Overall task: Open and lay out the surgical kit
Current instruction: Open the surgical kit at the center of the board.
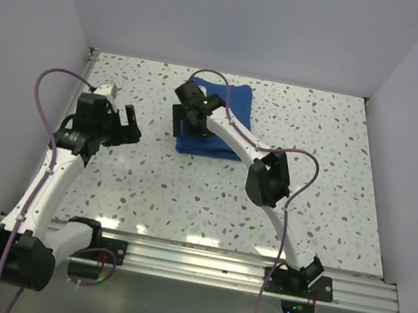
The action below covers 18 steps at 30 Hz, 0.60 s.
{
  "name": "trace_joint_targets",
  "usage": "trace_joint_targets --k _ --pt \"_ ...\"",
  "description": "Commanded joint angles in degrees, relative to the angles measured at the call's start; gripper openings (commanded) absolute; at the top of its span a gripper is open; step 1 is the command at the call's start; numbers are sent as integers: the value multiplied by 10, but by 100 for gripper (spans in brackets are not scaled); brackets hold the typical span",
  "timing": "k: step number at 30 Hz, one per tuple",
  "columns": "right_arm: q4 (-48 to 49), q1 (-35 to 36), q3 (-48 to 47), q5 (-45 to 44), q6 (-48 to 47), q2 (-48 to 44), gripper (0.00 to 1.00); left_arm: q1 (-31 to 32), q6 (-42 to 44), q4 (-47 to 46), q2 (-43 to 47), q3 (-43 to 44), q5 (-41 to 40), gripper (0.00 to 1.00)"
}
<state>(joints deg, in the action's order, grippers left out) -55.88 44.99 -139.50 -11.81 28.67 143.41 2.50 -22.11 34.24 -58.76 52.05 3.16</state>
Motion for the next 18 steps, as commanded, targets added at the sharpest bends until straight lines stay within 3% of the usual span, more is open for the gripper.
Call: trace_joint_targets --k 1,4,5,8,9,12,18 --pt "-22 -3 -21 -58 9 15 90 -1 -3 6 13 10 10 100" --pt "-36 -3 -18 -68 13 34 79 -1 0 3 7 9 9 100" --pt "-44 -3 -18 -74 15 39 69 -1 0 1 6 9 8 100" --pt "-56 -4 -10 -77 15 48 54 -2 0 -2 -3 6 6 100" --pt "-58 -3 -12 -76 14 50 38 -1 -2 -4 -6 3 8 100" --pt "-64 -3 -13 -75 12 45 1 -2 -4 -10 -15 0 13 100" --pt "-56 -25 7 -108 3 -61 0 -2 -7 -19 -20 3 -5 100"
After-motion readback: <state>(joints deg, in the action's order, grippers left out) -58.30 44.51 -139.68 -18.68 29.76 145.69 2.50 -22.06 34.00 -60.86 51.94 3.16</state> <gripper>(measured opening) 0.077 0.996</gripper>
